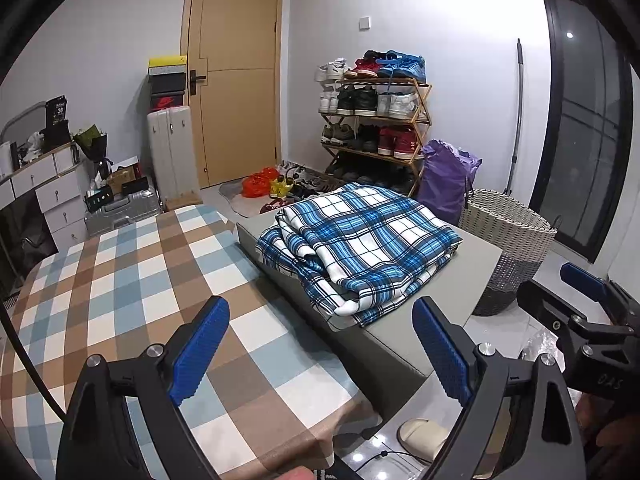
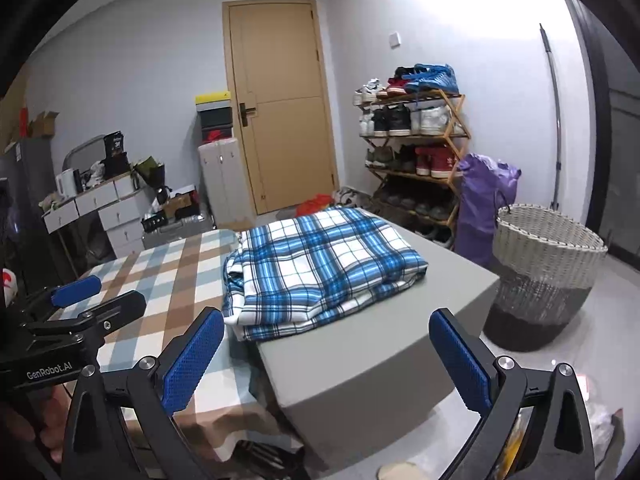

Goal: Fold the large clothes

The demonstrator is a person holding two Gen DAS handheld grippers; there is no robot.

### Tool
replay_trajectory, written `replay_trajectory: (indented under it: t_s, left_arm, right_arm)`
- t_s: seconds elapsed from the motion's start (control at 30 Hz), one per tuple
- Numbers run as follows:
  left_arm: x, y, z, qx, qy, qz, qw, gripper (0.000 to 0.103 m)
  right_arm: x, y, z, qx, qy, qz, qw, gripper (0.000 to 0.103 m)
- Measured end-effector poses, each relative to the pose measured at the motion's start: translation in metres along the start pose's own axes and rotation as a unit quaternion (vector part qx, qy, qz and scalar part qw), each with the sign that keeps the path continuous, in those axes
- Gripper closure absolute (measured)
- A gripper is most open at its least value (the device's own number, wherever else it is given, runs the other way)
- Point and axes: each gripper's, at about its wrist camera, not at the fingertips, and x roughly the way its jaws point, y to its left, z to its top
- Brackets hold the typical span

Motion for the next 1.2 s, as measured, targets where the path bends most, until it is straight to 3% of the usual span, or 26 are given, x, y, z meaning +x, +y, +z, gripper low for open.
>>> replay_trajectory:
  t_s: [0.17, 1.2]
  left_arm:
    - [0.000, -0.008, -0.002, 0.010, 0.004, -0.012, 0.9999, 0.013]
    - [-0.006, -0.019, -0.002, 0.020, -0.001, -0.008, 0.9998, 0.013]
  right_arm:
    - [-0.001, -0.001, 0.000, 0.000, -0.001, 0.003, 1.000, 0.000]
    - [-0.013, -0.002, -0.008, 0.017, -0.008, 0.013, 1.000, 0.000]
